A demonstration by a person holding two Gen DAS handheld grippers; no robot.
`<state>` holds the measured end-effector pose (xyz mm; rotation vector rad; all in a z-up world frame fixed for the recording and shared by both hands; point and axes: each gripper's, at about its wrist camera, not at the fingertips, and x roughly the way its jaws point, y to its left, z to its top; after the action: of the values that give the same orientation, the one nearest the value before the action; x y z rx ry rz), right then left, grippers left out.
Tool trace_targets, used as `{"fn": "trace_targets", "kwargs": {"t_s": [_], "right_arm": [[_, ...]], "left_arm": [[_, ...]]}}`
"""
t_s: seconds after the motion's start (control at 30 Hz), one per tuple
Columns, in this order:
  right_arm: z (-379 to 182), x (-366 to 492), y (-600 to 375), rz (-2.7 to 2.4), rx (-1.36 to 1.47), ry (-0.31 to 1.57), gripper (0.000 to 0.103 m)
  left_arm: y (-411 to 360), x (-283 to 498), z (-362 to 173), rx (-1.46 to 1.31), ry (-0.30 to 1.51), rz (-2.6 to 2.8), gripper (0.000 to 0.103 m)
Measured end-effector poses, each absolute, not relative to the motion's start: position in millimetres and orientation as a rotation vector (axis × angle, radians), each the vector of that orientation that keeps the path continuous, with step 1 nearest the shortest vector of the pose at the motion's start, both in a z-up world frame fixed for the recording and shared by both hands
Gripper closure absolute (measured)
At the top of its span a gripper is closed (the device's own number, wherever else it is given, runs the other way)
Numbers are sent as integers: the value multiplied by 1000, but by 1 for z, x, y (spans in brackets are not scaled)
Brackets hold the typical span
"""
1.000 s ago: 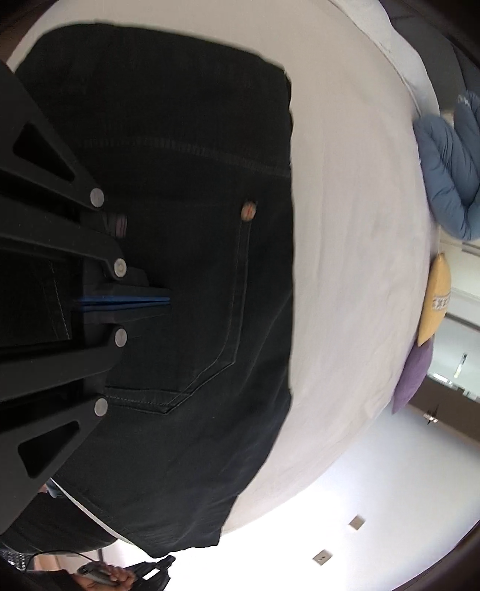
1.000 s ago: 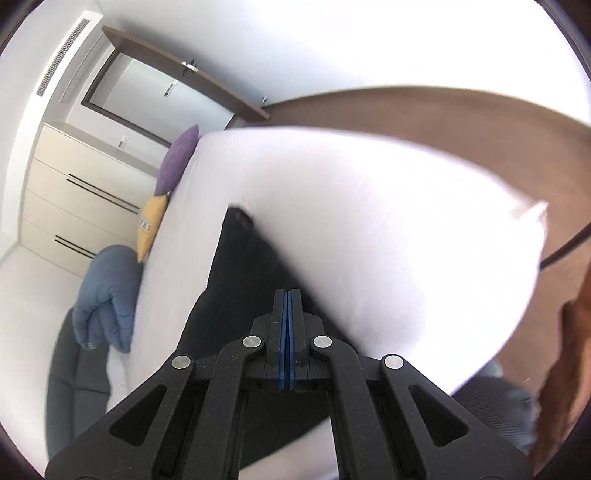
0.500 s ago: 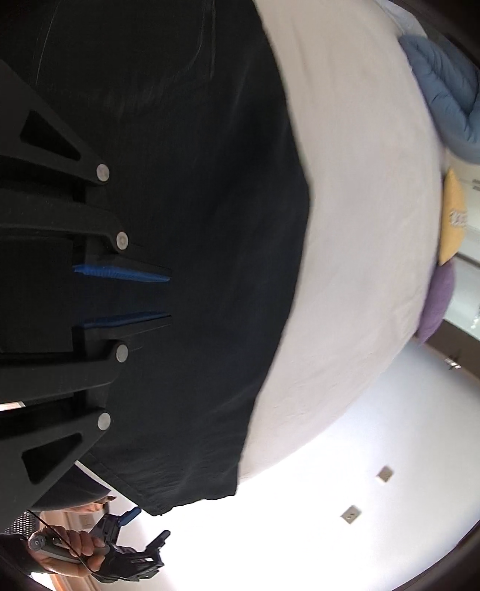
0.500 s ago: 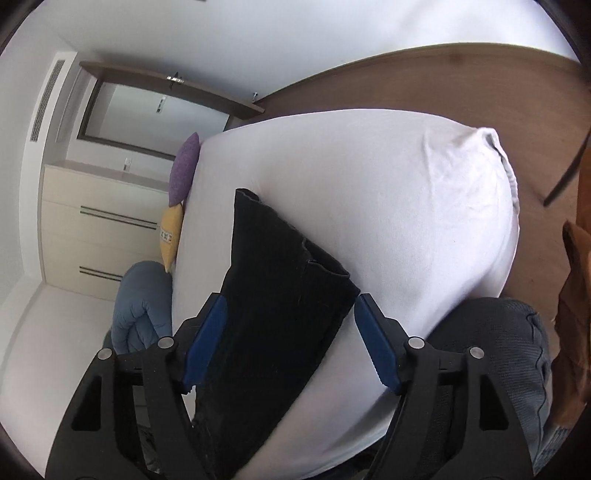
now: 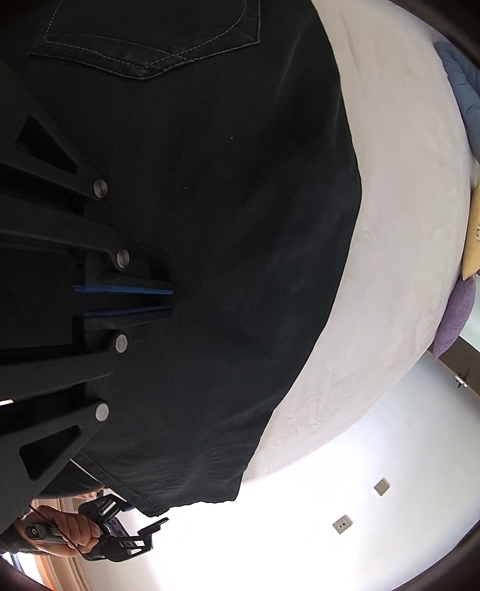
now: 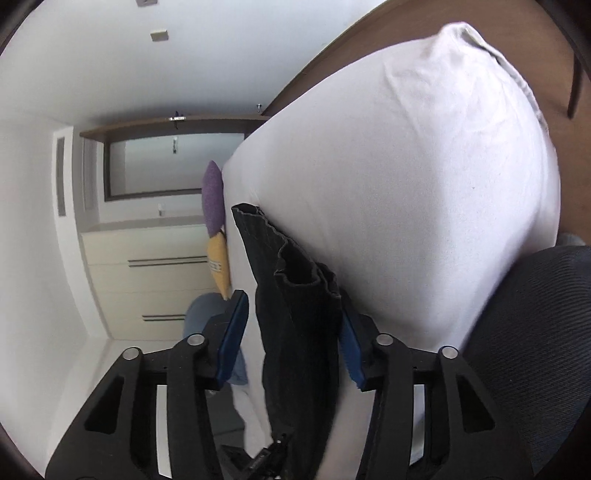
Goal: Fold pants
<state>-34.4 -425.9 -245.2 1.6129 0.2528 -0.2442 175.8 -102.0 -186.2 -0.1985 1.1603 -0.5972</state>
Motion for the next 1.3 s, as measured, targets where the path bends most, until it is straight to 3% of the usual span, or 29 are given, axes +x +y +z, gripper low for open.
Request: {"fn": "trace_targets", "kwargs": {"t_s": [0.17, 0.23, 0.33, 0.63, 0.77, 0.87, 0.97, 1.07, 1.13, 1.2, 1.23, 1.27, 1.3], "right_arm": [[-254, -21, -425, -220, 1622, 217, 72], [-258, -15, -428, -214, 1635, 197, 82], [-264, -11, -427, -225, 1666, 177, 91], [-220, 15, -411, -333, 1446, 289, 93], [-166, 63, -375, -285, 1154, 436, 93], [-134, 120, -305, -204, 744, 637, 94], [-146, 168, -218, -166, 279, 854, 94], [-183, 190, -180, -176, 118, 977, 94], [-191, 192, -179, -185, 103, 964, 94], [-191, 191, -178, -176, 68, 950, 94], [-191, 189, -173, -173, 32, 942, 94], [-190, 182, -168, -171, 5, 934, 94], [-188, 180, -163, -176, -22, 920, 94]], "left_arm": [[-96, 176, -185, -190, 1158, -599, 94], [-99, 176, -185, -186, 1157, -599, 94], [-98, 175, -185, -189, 1156, -600, 94], [-89, 177, -188, -233, 1160, -606, 94], [-84, 177, -190, -254, 1160, -605, 95], [-79, 179, -192, -279, 1165, -606, 96], [-76, 179, -193, -288, 1167, -608, 96], [-74, 178, -189, -298, 1171, -601, 96], [-75, 176, -184, -316, 1169, -617, 84], [-80, 174, -178, -337, 1153, -650, 40], [-85, 172, -174, -342, 1140, -659, 31], [-89, 170, -171, -342, 1135, -663, 14], [-94, 170, -168, -343, 1136, -669, 7]]}}
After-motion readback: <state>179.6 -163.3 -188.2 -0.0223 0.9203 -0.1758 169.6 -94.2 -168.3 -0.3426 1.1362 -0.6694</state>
